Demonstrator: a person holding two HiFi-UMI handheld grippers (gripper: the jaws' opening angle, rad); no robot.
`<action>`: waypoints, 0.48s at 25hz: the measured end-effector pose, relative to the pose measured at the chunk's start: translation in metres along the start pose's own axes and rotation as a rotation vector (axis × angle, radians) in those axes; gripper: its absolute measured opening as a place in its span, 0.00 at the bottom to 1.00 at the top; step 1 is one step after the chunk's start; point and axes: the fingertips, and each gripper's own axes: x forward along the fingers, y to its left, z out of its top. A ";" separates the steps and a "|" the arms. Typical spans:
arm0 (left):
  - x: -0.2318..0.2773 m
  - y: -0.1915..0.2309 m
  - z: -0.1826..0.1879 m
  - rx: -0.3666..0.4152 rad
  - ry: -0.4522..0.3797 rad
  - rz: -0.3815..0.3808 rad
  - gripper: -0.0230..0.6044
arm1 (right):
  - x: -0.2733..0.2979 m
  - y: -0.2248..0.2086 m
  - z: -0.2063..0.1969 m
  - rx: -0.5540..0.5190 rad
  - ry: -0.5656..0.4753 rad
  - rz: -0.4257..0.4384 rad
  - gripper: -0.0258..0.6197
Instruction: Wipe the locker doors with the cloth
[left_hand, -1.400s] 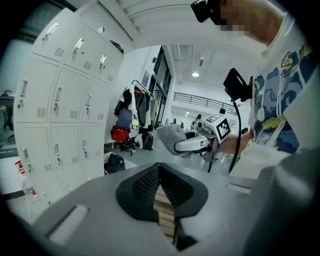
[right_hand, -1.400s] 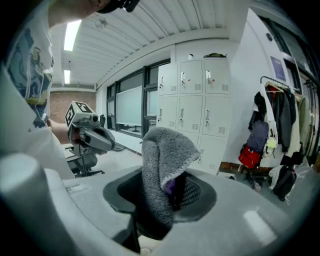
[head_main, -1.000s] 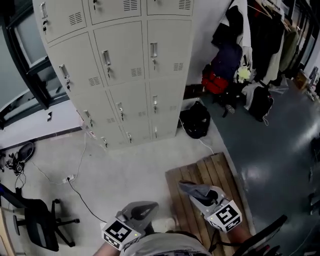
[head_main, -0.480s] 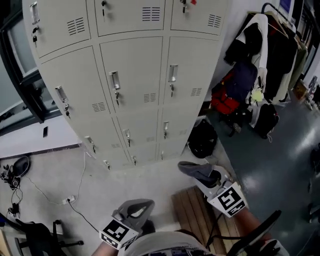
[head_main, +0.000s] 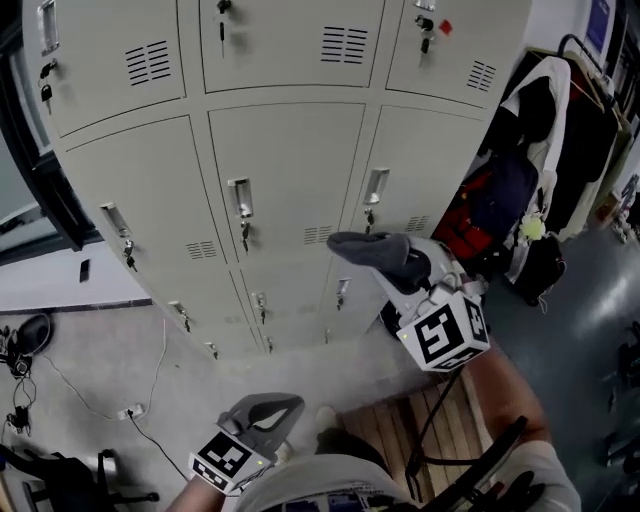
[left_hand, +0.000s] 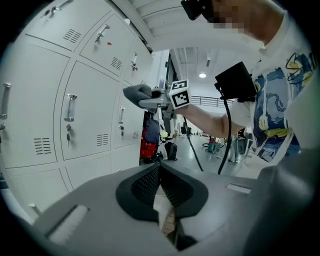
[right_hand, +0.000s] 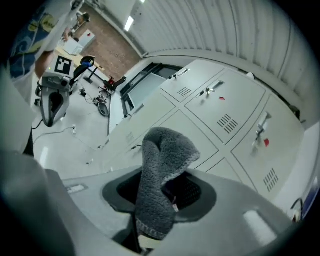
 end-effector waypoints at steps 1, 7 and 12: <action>0.007 0.006 0.006 -0.010 -0.010 0.005 0.04 | 0.011 -0.018 0.004 -0.037 -0.011 -0.017 0.27; 0.054 0.031 0.039 -0.044 -0.041 0.050 0.04 | 0.063 -0.112 0.032 -0.214 -0.081 -0.109 0.27; 0.089 0.051 0.047 -0.067 -0.048 0.119 0.04 | 0.093 -0.159 0.043 -0.358 -0.141 -0.195 0.27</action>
